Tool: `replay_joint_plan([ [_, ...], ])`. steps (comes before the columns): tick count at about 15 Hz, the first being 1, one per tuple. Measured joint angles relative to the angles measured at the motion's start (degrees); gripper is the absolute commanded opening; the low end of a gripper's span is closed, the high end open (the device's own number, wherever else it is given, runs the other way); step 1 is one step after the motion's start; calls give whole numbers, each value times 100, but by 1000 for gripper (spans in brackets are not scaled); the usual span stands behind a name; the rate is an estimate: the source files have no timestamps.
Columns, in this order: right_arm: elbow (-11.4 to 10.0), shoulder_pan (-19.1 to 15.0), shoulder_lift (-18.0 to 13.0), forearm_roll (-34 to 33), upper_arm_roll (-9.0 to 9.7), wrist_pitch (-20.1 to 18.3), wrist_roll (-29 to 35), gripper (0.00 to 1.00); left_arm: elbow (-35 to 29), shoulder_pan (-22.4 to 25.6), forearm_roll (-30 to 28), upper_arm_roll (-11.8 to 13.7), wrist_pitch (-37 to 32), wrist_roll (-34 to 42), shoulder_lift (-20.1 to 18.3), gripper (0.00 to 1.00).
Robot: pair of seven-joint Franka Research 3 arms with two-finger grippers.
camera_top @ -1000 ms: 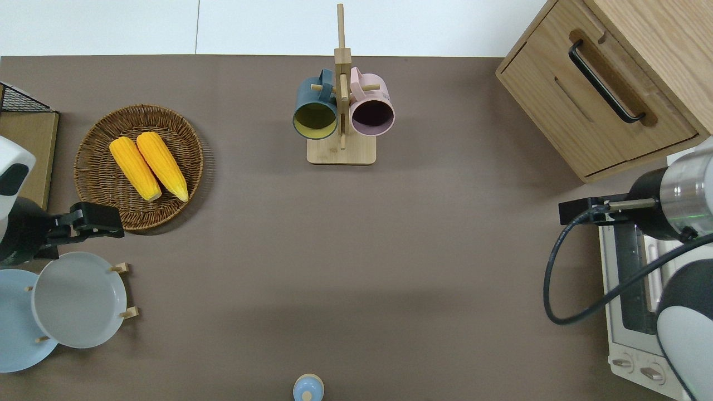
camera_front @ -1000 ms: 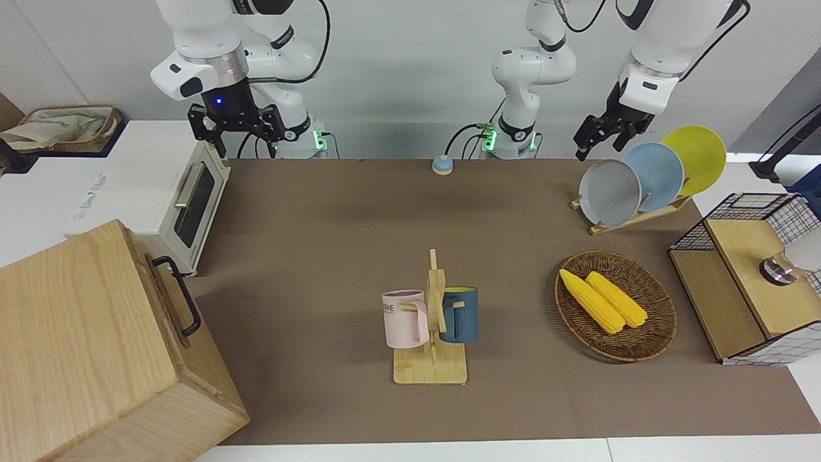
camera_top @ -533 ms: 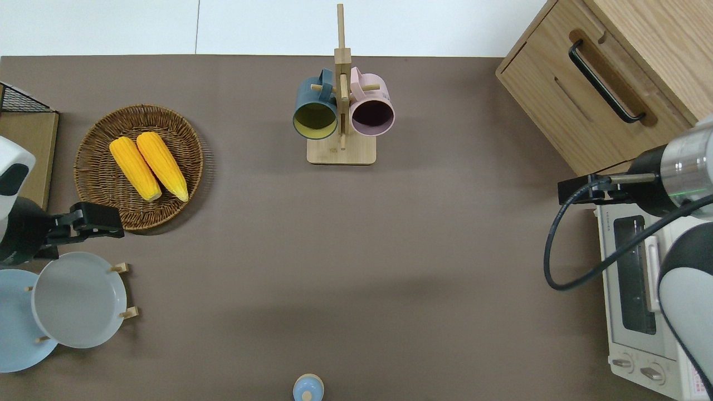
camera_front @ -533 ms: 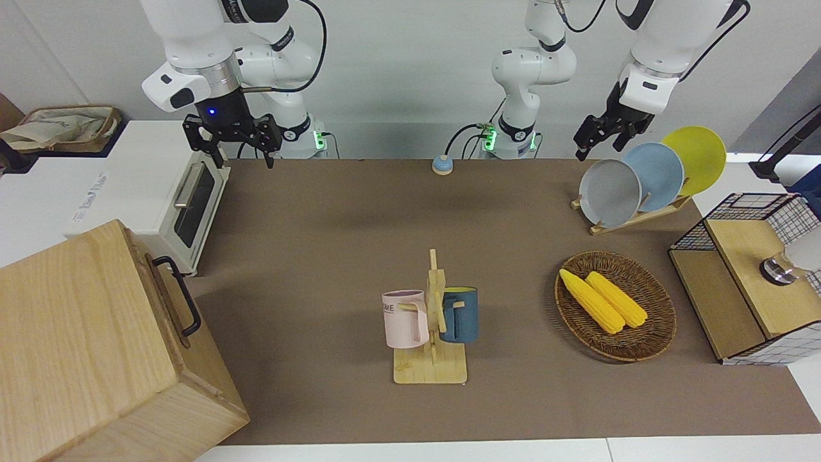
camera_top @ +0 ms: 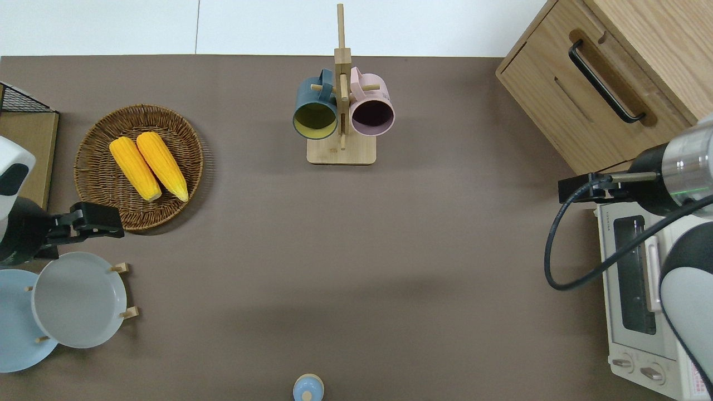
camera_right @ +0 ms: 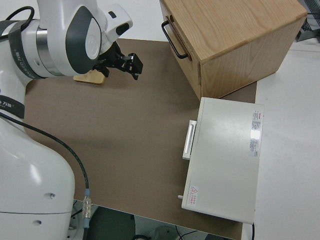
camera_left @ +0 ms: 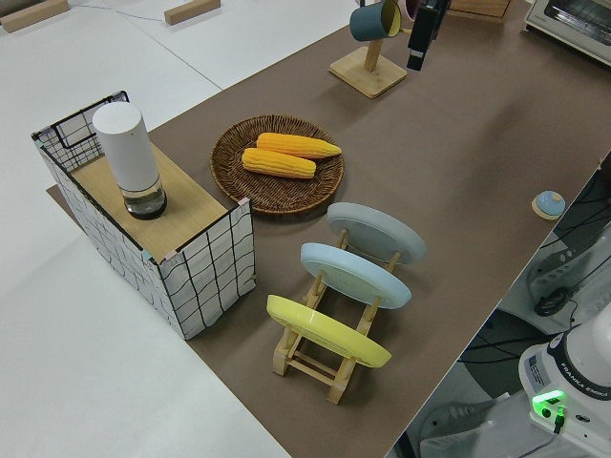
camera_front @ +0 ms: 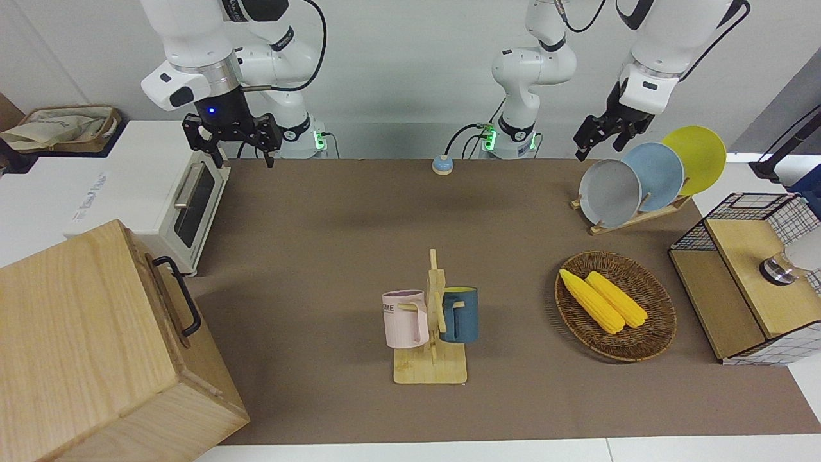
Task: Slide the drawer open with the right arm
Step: 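Lift the right arm up from beside the toaster oven, then swing the right gripper forward toward the wooden drawer's black handle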
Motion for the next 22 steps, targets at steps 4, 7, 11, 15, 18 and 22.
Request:
replay_joint_plan([
  [4, 58, 34, 34, 0, 22, 0, 0, 983, 0, 0, 0, 0, 0, 0, 0, 993],
  [7, 79, 176, 34, -18, 13, 2, 129, 983, 0, 0, 0, 0, 0, 0, 0, 993],
  [11, 102, 314, 34, -435, 45, 2, 304, 981, 0, 0, 0, 0, 0, 0, 0, 993],
  [15, 102, 401, 35, -1186, 289, 1, 324, 979, 0, 0, 0, 0, 0, 0, 0, 993],
  [18, 59, 460, 47, -1944, 566, -7, 334, 979, 0, 0, 0, 0, 0, 0, 0, 993],
  [22, -201, 562, 144, -3191, 1120, -24, 671, 977, 0, 0, 0, 0, 0, 0, 0, 993],
])
